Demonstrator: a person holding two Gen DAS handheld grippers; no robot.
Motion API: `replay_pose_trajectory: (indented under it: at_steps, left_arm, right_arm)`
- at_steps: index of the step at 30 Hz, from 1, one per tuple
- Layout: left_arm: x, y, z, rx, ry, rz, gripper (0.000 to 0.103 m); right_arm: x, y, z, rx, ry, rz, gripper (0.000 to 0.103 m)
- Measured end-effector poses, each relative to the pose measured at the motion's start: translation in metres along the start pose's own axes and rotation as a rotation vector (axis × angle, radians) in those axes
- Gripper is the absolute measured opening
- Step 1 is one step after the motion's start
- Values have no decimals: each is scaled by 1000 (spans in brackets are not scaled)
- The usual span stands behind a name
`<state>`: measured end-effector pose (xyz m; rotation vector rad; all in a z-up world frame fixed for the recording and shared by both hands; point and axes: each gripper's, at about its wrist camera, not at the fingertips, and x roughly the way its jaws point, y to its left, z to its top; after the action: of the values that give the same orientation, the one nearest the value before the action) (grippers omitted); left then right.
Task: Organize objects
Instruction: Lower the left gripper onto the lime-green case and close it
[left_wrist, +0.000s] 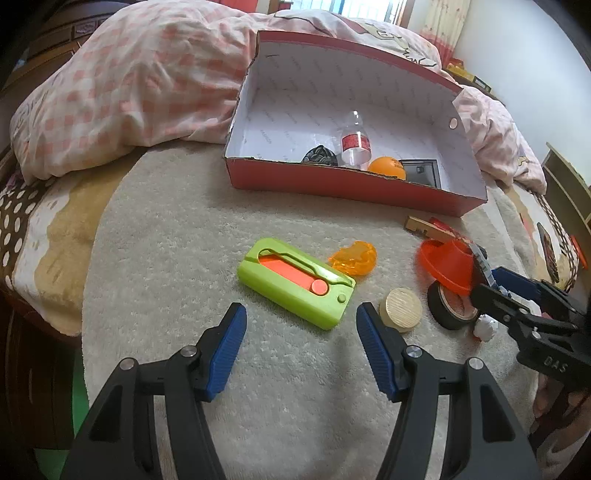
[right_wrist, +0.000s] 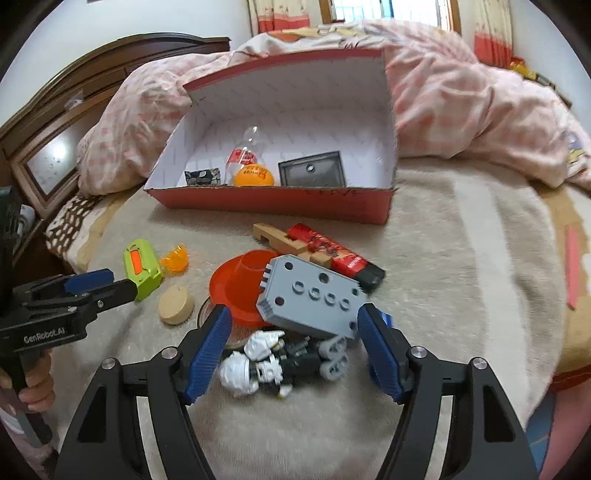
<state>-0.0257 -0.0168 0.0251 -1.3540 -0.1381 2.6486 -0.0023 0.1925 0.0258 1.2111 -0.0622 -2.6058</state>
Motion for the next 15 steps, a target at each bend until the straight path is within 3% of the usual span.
replay_pose_trajectory:
  at_steps: [8, 15]
  left_arm:
    - [9, 1, 4, -11, 11, -5, 62]
    - [19, -2, 12, -11, 25, -7, 62]
  right_arm:
    - [8, -12, 7, 33, 2, 67, 75]
    - [14, -15, 11, 45, 13, 32, 79]
